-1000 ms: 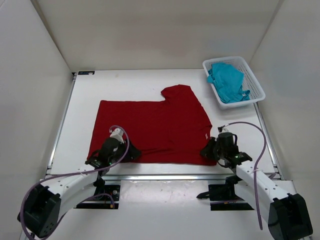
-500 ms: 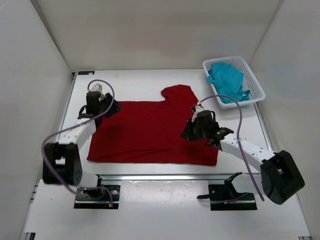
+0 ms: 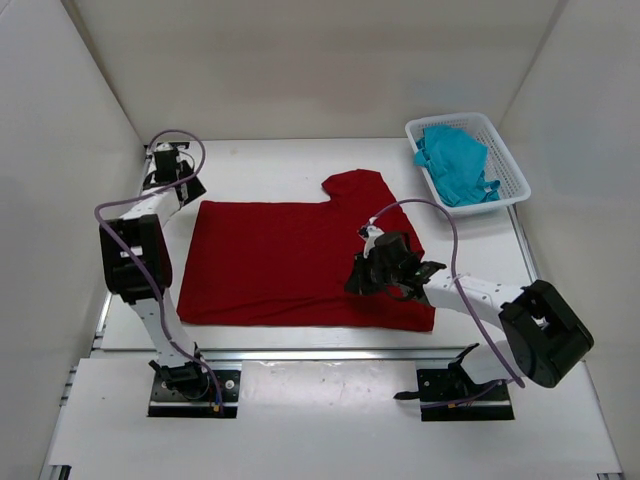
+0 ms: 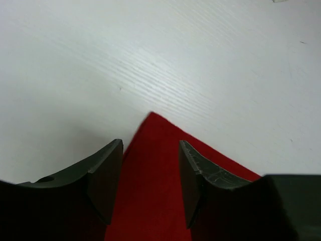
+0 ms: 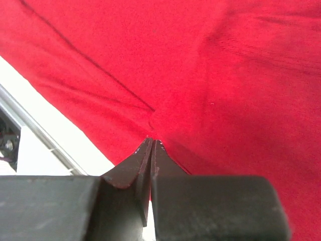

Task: Fold and stack the t-shirts
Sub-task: Grap the side of the flattened tshirt furthest away from the robot with both arms, then fold the other side of the tshirt into a rectangle

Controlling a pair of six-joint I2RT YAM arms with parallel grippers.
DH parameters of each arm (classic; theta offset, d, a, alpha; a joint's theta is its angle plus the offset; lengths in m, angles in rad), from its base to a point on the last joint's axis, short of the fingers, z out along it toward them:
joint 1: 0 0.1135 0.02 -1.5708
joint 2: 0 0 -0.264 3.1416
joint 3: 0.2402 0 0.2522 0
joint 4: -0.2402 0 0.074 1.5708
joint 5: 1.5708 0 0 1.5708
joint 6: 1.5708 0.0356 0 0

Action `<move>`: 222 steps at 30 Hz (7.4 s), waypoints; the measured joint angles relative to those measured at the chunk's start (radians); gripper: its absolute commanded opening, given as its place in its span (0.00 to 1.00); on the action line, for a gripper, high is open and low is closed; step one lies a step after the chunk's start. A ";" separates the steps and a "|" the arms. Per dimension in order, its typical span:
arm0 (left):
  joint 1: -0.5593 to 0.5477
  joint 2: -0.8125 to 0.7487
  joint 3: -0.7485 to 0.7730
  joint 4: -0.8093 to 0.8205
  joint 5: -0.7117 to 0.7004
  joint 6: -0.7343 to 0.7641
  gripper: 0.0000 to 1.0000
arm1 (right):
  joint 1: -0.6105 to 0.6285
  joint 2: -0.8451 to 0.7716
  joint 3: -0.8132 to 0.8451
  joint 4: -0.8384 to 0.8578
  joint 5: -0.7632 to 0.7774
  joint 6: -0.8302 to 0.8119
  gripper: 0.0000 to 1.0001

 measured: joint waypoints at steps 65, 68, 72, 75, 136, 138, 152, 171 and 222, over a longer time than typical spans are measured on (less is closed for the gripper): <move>-0.077 0.225 0.145 -0.023 -0.077 0.150 0.03 | -0.466 1.376 1.962 -0.632 0.185 -0.237 0.38; -0.076 0.225 0.145 -0.022 -0.073 0.146 0.04 | -0.460 1.376 1.975 -0.675 0.172 -0.239 0.22; -0.075 0.225 0.145 -0.022 -0.070 0.140 0.05 | -0.447 1.376 2.009 -0.713 0.134 -0.235 0.00; -0.075 0.225 0.145 -0.021 -0.070 0.140 0.05 | -0.436 1.375 2.061 -0.745 0.137 -0.227 0.00; -0.041 0.135 0.054 0.003 0.020 0.063 0.00 | -0.497 1.374 2.163 -0.911 -0.023 -0.215 0.00; -0.040 0.097 0.026 0.008 0.027 0.053 0.00 | -0.491 1.337 2.149 -0.955 0.006 -0.230 0.00; -0.056 -0.101 -0.128 0.033 0.057 0.021 0.00 | -0.330 0.941 1.610 -1.010 0.203 -0.254 0.00; -0.025 -0.305 -0.354 0.048 0.082 0.003 0.00 | -0.332 0.125 0.416 -0.471 0.177 -0.137 0.00; -0.113 -0.859 -0.752 0.090 0.077 -0.161 0.42 | -0.220 -0.530 -0.094 -0.346 0.170 0.074 0.03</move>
